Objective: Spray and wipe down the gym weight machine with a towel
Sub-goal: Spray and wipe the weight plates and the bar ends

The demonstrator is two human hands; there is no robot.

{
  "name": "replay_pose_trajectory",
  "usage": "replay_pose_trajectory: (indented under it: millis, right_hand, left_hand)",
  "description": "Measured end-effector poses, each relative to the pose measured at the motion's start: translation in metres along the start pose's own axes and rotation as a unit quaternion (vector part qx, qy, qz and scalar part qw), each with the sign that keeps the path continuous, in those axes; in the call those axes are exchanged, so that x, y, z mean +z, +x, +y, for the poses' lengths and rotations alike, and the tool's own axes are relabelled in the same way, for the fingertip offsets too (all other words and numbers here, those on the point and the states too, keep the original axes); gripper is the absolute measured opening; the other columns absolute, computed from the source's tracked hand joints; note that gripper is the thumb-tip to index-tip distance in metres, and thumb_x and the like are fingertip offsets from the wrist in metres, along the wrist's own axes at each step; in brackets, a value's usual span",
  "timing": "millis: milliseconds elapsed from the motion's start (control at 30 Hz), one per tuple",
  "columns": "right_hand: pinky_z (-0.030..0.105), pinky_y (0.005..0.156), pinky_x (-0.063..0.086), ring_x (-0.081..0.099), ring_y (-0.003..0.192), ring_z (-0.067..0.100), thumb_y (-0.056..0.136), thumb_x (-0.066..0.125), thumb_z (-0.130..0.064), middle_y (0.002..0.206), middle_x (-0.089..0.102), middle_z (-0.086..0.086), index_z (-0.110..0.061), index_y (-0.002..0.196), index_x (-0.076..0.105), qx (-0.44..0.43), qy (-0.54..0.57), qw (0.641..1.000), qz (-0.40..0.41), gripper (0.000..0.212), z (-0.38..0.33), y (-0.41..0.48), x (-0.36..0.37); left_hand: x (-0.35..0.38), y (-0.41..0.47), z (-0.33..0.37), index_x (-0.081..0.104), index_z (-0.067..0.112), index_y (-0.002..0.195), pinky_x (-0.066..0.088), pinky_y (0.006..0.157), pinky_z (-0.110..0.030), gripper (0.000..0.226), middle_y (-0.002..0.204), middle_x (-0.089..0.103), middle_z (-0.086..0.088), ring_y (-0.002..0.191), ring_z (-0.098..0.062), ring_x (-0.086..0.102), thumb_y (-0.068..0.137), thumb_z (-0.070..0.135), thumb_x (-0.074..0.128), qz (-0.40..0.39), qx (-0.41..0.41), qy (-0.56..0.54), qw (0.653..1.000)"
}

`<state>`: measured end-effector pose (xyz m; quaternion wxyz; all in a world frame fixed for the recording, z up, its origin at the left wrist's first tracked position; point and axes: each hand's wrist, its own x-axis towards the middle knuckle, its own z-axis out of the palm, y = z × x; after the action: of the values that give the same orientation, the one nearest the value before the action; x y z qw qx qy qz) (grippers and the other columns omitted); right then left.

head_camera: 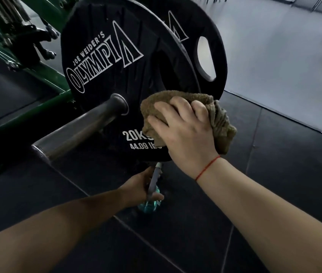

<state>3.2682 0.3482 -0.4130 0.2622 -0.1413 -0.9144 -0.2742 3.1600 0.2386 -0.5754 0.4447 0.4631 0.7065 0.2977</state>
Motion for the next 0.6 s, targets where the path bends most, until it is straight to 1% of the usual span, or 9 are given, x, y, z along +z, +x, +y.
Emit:
replay_pose_trajectory:
  millis: [33,100,133,200,267,333,400,500,600]
  right_hand:
    - [0.043,0.101,0.031,0.061,0.117,0.029,0.100,0.035,-0.009,0.123,0.068,0.001,-0.023,0.107,0.075,0.001,0.002,1.000,-0.002,0.043,-0.001,0.000,0.000]
    - [0.044,0.100,0.032,0.061,0.117,0.030,0.102,0.021,-0.008,0.123,0.068,0.001,-0.023,0.106,0.075,0.009,0.002,1.000,-0.007,0.056,-0.001,0.001,-0.001]
    - [0.044,0.100,0.033,0.061,0.117,0.030,0.103,0.016,-0.009,0.123,0.068,0.001,-0.023,0.107,0.075,0.010,0.002,1.000,-0.008,0.060,-0.002,0.001,-0.002]
    - [0.044,0.100,0.033,0.060,0.117,0.030,0.102,0.022,-0.008,0.124,0.067,0.001,-0.022,0.108,0.074,0.001,-0.006,1.000,-0.015,0.054,-0.002,0.000,0.000]
    - [0.044,0.099,0.033,0.060,0.118,0.029,0.104,0.024,-0.010,0.123,0.067,0.000,-0.022,0.108,0.074,-0.013,-0.018,1.000,-0.017,0.051,-0.003,-0.004,0.003]
    - [0.043,0.098,0.033,0.060,0.118,0.028,0.106,0.024,-0.012,0.123,0.067,0.000,-0.022,0.107,0.073,-0.027,-0.030,0.999,-0.012,0.050,-0.004,-0.007,0.006]
    - [0.043,0.098,0.033,0.058,0.118,0.029,0.104,0.030,-0.009,0.122,0.067,0.000,-0.020,0.107,0.072,-0.039,-0.037,0.999,-0.004,0.044,-0.007,-0.010,0.010]
    - [0.045,0.098,0.032,0.050,0.118,0.030,0.098,0.034,-0.011,0.117,0.067,0.002,-0.018,0.103,0.073,-0.058,-0.036,0.997,-0.021,0.040,-0.013,-0.011,0.012]
    - [0.047,0.096,0.030,0.055,0.115,0.034,0.088,0.032,-0.011,0.114,0.068,0.004,-0.018,0.100,0.075,-0.051,0.019,0.997,-0.053,0.046,-0.020,-0.008,0.007]
  left_hand:
    - [0.002,-0.003,0.000,0.041,0.030,0.141,0.050,0.081,-0.009,0.074,0.130,0.058,0.010,0.119,-0.008,0.060,0.082,0.028,0.085,0.002,-0.001,-0.007,1.000]
    - [0.006,-0.009,0.004,0.043,0.030,0.133,0.049,0.078,-0.006,0.060,0.124,0.056,0.010,0.105,0.001,0.060,0.086,0.027,0.081,0.024,-0.001,-0.023,0.999]
    - [0.007,-0.012,0.005,0.044,0.027,0.133,0.050,0.082,-0.009,0.057,0.128,0.050,0.009,0.105,0.002,0.057,0.088,0.028,0.079,0.043,0.006,-0.022,0.999]
    - [0.008,-0.020,0.007,0.043,0.020,0.141,0.048,0.093,-0.017,0.059,0.141,0.036,0.007,0.113,-0.003,0.051,0.092,0.029,0.075,0.064,0.020,-0.016,0.998]
    - [0.004,-0.034,0.010,0.041,0.023,0.143,0.049,0.092,-0.022,0.057,0.134,0.045,0.006,0.111,-0.005,0.054,0.095,0.029,0.071,0.062,0.011,-0.048,0.997]
    - [-0.002,-0.053,0.013,0.042,0.033,0.137,0.055,0.089,-0.029,0.050,0.115,0.060,0.002,0.100,-0.010,0.063,0.095,0.031,0.070,0.066,0.007,-0.079,0.995]
    - [-0.010,-0.072,0.016,0.044,0.033,0.133,0.057,0.089,-0.030,0.045,0.106,0.066,-0.003,0.098,-0.013,0.067,0.096,0.030,0.069,0.089,0.019,-0.093,0.991]
    - [-0.021,-0.097,0.024,0.048,0.024,0.131,0.055,0.083,-0.022,0.039,0.106,0.067,-0.004,0.097,-0.006,0.067,0.096,0.027,0.066,0.123,0.045,-0.115,0.985]
    - [-0.034,-0.120,0.036,0.050,0.021,0.130,0.052,0.081,-0.019,0.037,0.111,0.062,-0.004,0.095,-0.003,0.062,0.097,0.030,0.064,0.146,0.061,-0.118,0.980]
